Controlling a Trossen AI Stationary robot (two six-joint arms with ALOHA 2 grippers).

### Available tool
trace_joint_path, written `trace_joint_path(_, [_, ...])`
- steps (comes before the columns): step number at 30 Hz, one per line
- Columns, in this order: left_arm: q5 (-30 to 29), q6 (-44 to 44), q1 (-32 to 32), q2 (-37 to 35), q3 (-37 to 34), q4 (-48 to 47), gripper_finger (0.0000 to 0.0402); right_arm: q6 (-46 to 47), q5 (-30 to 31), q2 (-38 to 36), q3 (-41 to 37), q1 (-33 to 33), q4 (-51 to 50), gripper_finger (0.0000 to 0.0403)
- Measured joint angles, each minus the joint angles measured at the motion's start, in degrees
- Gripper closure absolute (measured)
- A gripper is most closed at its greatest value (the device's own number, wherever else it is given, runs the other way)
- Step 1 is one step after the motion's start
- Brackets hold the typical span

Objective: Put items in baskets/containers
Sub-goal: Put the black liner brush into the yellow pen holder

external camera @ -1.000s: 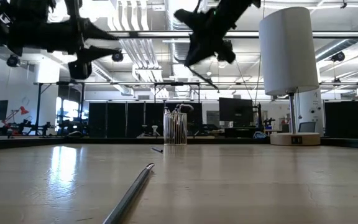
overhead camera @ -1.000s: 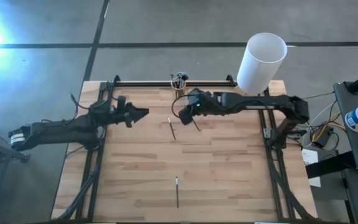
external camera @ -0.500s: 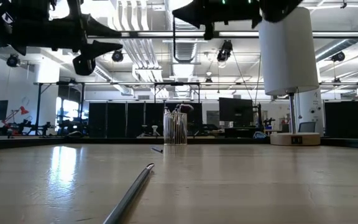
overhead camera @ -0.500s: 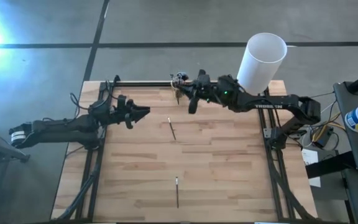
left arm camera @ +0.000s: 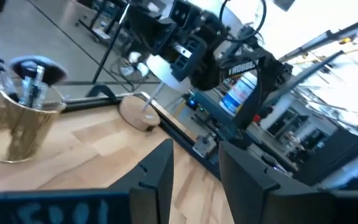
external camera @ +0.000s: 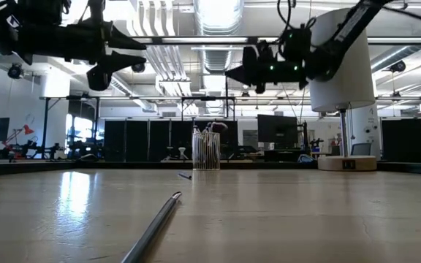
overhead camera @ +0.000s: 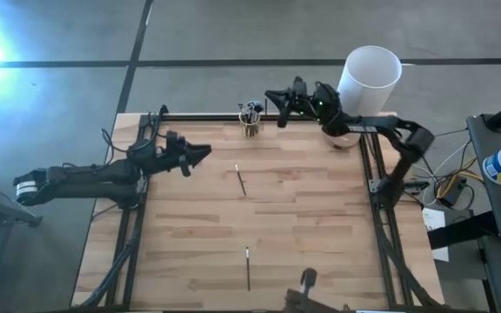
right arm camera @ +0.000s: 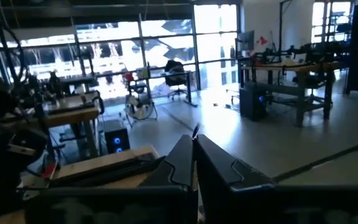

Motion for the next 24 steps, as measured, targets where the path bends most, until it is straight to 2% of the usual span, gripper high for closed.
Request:
trace_joint_path(5, [-2.9, 0.0, 0.0, 0.0, 0.2, -0.2, 0.0283, 0.9, -0.9, 7.9, 4.0, -0.3, 4.1, 0.0394])
trace_joint_path(10, [-4.5, 0.0, 0.0, 0.0, 0.2, -0.2, 0.0283, 1.2, -1.1, 12.3, 7.5, 0.1, 4.9, 0.0394])
trace_joint_path(18, [-4.7, 0.0, 0.0, 0.0, 0.2, -0.3, 0.0283, 0.7, 0.5, 14.9, 8.9, 0.2, 4.7, 0.0394])
trace_joint_path(24, [-4.7, 0.0, 0.0, 0.0, 0.2, -0.4, 0.0283, -1.3, 3.7, 14.8, 8.5, 0.5, -0.3, 0.0388])
